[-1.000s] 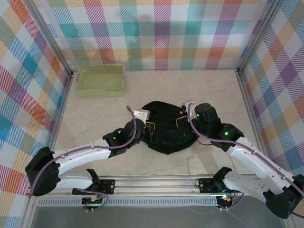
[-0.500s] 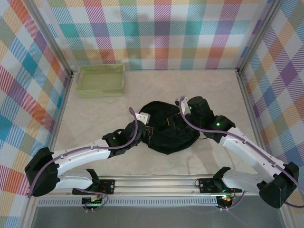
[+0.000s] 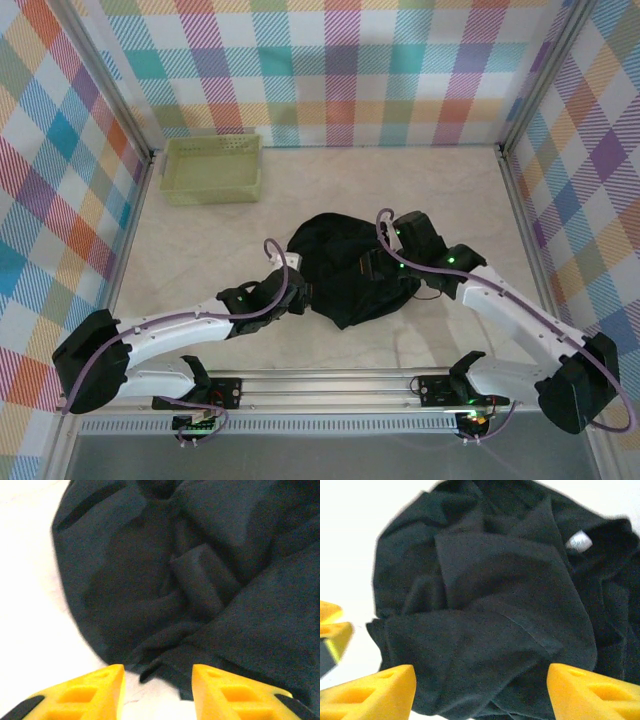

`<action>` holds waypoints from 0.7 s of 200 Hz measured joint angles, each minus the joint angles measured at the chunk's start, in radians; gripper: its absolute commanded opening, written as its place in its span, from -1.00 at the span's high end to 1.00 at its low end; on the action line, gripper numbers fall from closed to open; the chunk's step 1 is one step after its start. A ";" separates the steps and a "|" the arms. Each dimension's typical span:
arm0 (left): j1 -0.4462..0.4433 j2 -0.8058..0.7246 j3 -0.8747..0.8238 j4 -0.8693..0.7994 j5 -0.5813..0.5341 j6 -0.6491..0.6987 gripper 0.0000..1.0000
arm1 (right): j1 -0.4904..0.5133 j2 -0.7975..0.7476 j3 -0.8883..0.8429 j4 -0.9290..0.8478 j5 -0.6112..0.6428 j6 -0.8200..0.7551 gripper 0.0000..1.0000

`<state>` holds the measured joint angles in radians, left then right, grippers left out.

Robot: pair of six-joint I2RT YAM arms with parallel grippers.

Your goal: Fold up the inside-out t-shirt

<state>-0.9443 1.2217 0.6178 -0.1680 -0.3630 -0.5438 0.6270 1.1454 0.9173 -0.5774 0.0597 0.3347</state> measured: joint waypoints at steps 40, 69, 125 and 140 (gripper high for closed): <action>-0.146 0.003 0.068 -0.256 -0.195 -0.105 -0.24 | -0.055 0.054 -0.009 -0.026 0.056 0.071 -0.44; -0.378 0.133 0.241 -0.285 -0.271 -0.047 -0.31 | -0.135 0.074 -0.009 -0.026 0.072 0.109 -0.48; -0.483 0.528 0.518 -0.245 -0.238 0.097 -0.59 | -0.270 0.079 -0.009 -0.022 0.048 0.154 -0.50; -0.474 0.615 0.595 -0.277 -0.249 0.093 -0.58 | -0.286 0.072 -0.013 -0.016 0.041 0.156 -0.50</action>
<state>-1.4181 1.8362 1.2133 -0.4450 -0.6121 -0.4503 0.3405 1.2179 0.9047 -0.5938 0.1005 0.4908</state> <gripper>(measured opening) 0.792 0.748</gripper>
